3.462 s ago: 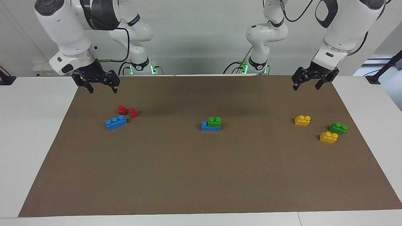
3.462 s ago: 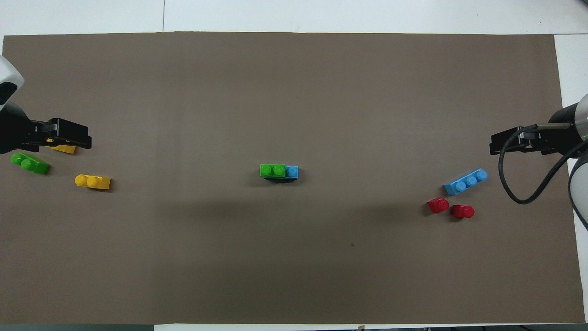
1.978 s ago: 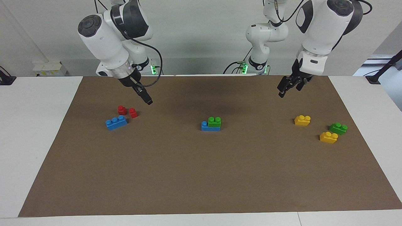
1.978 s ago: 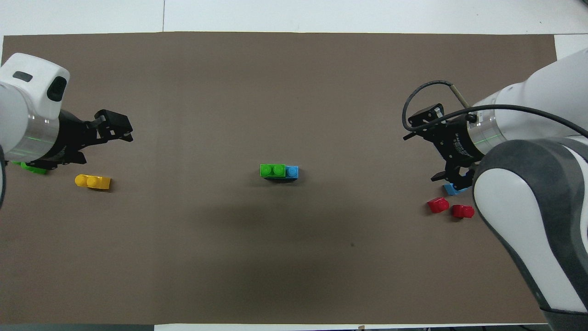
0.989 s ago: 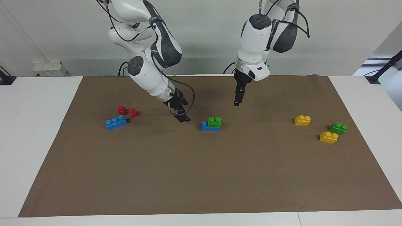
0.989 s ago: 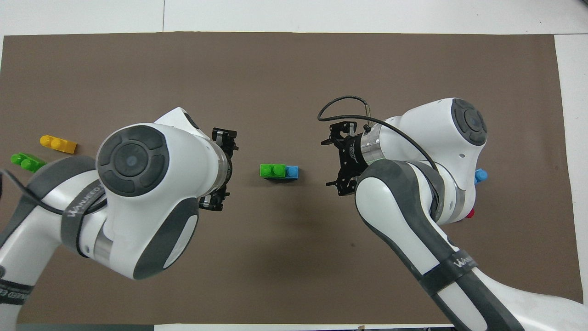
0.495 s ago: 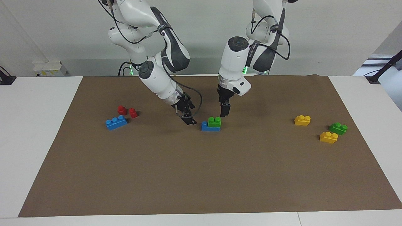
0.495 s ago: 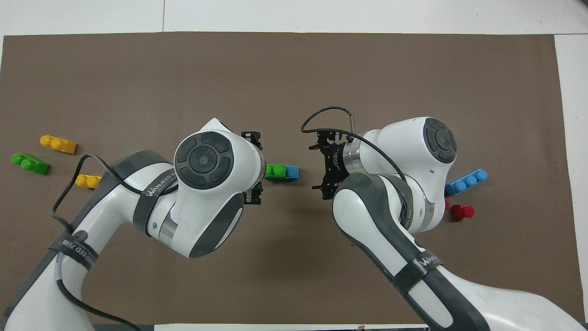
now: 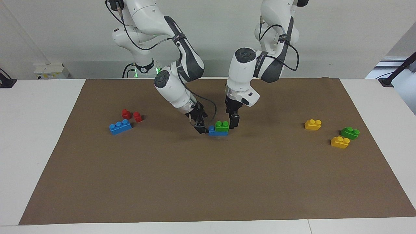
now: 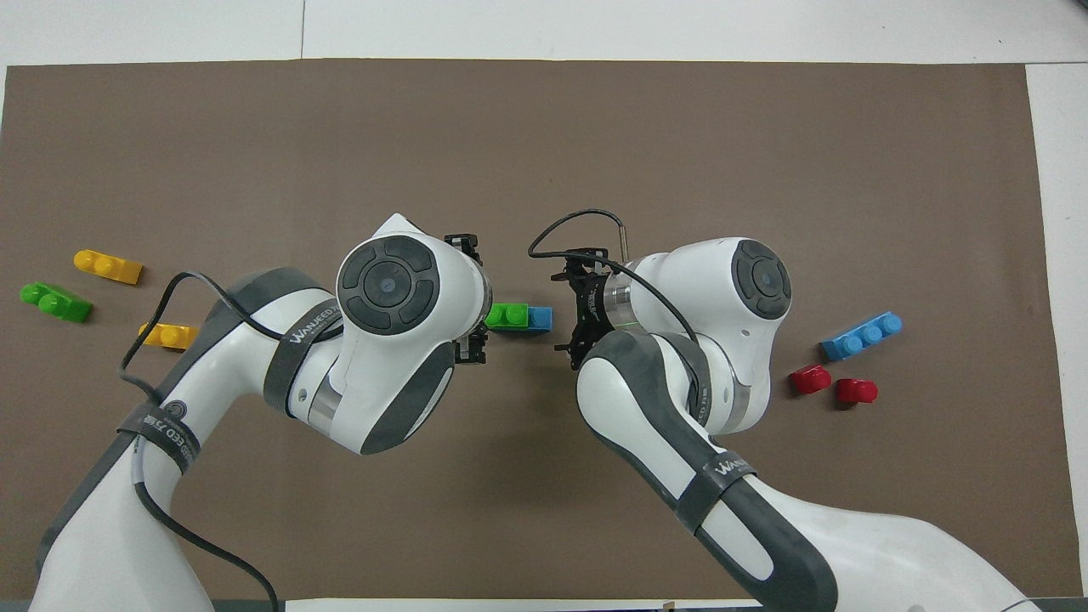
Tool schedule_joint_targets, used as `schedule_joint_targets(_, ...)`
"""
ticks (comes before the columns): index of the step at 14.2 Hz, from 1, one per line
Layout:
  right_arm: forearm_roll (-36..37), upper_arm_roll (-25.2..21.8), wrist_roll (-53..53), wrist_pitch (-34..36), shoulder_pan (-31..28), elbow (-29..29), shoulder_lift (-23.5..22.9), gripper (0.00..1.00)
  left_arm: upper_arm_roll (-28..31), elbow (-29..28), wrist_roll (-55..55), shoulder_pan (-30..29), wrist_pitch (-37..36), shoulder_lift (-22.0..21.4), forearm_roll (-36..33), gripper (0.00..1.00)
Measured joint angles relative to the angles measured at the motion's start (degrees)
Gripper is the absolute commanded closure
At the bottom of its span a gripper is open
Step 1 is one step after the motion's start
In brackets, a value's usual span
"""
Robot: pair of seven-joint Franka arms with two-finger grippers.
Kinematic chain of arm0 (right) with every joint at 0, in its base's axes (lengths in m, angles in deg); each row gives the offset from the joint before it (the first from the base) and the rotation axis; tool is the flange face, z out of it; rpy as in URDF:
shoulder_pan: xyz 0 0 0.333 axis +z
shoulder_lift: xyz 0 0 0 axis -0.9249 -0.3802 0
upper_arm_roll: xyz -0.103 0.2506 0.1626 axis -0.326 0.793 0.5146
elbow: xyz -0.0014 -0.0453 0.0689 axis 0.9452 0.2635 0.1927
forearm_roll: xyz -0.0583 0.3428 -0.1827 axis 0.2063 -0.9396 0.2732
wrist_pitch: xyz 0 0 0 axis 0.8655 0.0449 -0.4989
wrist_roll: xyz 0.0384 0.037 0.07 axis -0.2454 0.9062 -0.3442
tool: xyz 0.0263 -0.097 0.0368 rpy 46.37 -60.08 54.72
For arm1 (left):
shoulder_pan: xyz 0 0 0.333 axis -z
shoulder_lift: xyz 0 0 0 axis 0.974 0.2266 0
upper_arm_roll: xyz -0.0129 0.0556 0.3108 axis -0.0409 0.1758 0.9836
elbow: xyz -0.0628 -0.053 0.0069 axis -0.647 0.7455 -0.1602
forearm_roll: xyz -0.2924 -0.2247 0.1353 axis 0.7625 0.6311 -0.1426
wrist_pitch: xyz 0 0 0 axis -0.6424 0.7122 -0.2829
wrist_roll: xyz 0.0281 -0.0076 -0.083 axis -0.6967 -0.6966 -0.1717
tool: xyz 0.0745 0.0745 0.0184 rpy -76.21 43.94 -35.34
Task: Remove green block with left arm and hold with right
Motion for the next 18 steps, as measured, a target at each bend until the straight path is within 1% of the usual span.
schedule_joint_targets(5, -1.2, 0.0, 0.0, -3.6, 1.5, 0.0, -2.4, 0.0, -0.3, -0.1, 4.2, 0.2, -0.2, 2.7, -2.7, 0.0)
schedule_joint_targets(10, -1.4, 0.0, 0.0, -6.0, 2.0, -0.1, -4.7, 0.0, -0.3, -0.1, 6.4, 0.6, -0.2, 2.9, -2.9, 0.0)
schedule_joint_targets(13, -4.7, 0.0, 1.8, -7.6, 3.1, -0.1, -5.8, 0.0, -0.4, -0.1, 8.6, 1.6, 0.0, 3.5, -4.2, 0.0)
schedule_joint_targets(14, -5.1, 0.0, 2.0, -8.0, 3.4, -0.1, -6.0, 0.02, -0.4, -0.1, 9.1, 2.0, 0.0, 3.7, -4.3, 0.0)
schedule_joint_targets(15, -5.2, 0.0, 2.0, -8.1, 3.6, -0.1, -6.2, 0.05, -0.4, -0.1, 9.4, 2.3, 0.0, 3.8, -4.4, 0.0)
schedule_joint_targets(16, -5.2, 0.0, 2.0, -8.3, 3.7, -0.1, -6.3, 0.16, -0.4, -0.1, 9.6, 2.5, 0.0, 3.9, -4.5, 0.0)
schedule_joint_targets(17, -5.2, 0.0, 2.0, -8.7, 3.7, -0.1, -6.3, 0.39, -0.4, -0.1, 9.6, 2.7, 0.0, 4.1, -4.5, 0.0)
schedule_joint_targets(18, -5.2, 0.0, 2.0, -9.0, 3.7, -0.1, -6.4, 0.56, -0.4, -0.1, 9.7, 2.8, 0.0, 4.3, -4.6, 0.0)
